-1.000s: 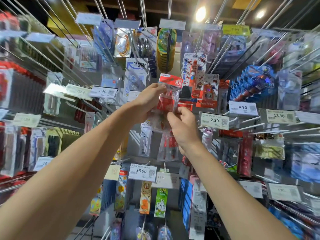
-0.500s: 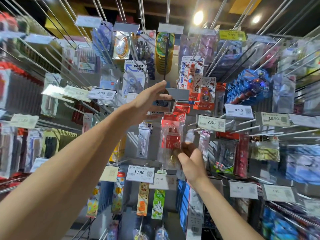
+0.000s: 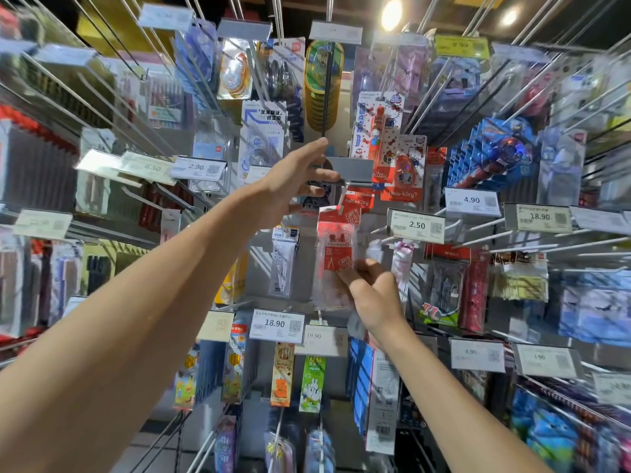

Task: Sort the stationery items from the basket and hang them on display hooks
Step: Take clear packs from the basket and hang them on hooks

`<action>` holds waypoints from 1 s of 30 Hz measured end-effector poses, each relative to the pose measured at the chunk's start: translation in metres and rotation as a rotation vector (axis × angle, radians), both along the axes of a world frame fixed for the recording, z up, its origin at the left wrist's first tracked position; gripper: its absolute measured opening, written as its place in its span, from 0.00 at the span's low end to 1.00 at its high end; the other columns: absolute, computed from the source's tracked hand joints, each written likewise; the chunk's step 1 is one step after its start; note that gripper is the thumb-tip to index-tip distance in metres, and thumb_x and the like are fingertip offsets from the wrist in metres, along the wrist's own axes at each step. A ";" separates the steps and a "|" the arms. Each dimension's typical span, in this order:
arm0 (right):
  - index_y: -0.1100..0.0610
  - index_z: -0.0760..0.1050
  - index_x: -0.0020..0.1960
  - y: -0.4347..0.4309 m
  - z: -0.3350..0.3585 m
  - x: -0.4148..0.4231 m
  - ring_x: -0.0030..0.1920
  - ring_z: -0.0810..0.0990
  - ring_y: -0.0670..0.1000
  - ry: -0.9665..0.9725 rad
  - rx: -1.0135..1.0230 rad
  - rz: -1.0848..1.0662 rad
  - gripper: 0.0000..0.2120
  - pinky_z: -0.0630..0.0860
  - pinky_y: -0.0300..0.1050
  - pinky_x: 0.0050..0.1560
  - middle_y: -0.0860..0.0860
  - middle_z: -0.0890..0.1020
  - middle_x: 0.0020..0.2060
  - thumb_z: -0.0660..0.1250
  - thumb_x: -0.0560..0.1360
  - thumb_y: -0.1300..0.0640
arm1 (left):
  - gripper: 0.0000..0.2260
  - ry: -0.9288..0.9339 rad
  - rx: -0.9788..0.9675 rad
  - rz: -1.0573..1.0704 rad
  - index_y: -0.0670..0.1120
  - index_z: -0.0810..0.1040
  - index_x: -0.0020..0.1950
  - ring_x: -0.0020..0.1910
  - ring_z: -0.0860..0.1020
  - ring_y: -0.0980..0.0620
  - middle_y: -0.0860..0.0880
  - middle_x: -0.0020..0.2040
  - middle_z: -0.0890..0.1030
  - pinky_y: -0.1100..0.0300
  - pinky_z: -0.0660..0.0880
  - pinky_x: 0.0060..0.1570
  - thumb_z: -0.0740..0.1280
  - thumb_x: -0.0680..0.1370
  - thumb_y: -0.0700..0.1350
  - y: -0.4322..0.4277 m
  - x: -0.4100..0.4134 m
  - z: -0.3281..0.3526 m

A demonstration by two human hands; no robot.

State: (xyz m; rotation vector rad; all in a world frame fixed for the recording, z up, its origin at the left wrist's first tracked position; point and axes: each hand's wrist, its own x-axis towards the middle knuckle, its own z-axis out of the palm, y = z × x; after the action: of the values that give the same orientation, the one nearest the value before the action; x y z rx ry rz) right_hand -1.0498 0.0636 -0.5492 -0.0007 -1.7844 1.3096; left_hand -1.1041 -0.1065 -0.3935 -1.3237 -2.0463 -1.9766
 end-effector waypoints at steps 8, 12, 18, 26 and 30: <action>0.55 0.76 0.44 0.003 0.024 -0.016 0.21 0.71 0.45 -0.330 0.030 -0.170 0.11 0.66 0.37 0.24 0.47 0.76 0.26 0.70 0.79 0.50 | 0.26 0.005 -0.014 0.001 0.58 0.70 0.76 0.64 0.77 0.49 0.57 0.61 0.84 0.50 0.68 0.54 0.57 0.82 0.67 0.000 0.001 -0.001; 0.60 0.74 0.53 0.012 0.035 -0.029 0.23 0.72 0.46 -0.482 -0.047 -0.142 0.11 0.72 0.42 0.29 0.50 0.74 0.31 0.67 0.81 0.51 | 0.23 -0.016 -0.012 -0.007 0.59 0.74 0.72 0.64 0.77 0.49 0.57 0.62 0.84 0.52 0.68 0.51 0.58 0.81 0.67 -0.001 0.003 -0.003; 0.65 0.60 0.78 0.017 0.030 -0.035 0.41 0.78 0.50 -0.572 0.041 -0.210 0.35 0.77 0.45 0.42 0.57 0.74 0.45 0.67 0.81 0.45 | 0.21 0.018 0.023 0.026 0.55 0.75 0.71 0.60 0.78 0.50 0.55 0.63 0.83 0.51 0.71 0.53 0.61 0.82 0.63 0.000 0.010 -0.008; 0.60 0.75 0.57 0.021 0.006 0.007 0.47 0.80 0.56 -0.262 0.269 -0.295 0.12 0.78 0.48 0.48 0.55 0.82 0.49 0.72 0.76 0.59 | 0.15 0.661 -0.013 0.245 0.44 0.76 0.63 0.41 0.79 0.57 0.52 0.52 0.82 0.60 0.78 0.43 0.72 0.77 0.43 0.007 0.002 -0.072; 0.55 0.75 0.54 0.024 -0.010 0.026 0.46 0.80 0.54 -0.235 0.444 -0.302 0.09 0.76 0.46 0.45 0.48 0.81 0.43 0.71 0.74 0.59 | 0.10 0.742 -0.307 0.311 0.45 0.76 0.52 0.44 0.80 0.46 0.51 0.44 0.80 0.49 0.78 0.46 0.69 0.72 0.44 0.016 -0.012 -0.111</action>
State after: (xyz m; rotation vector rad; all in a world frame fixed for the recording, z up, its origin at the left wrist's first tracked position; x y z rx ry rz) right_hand -1.0234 0.0871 -0.5591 -0.1774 -2.1462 0.7057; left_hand -1.1156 -0.0903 -0.5043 -1.3801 -2.0208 -0.8726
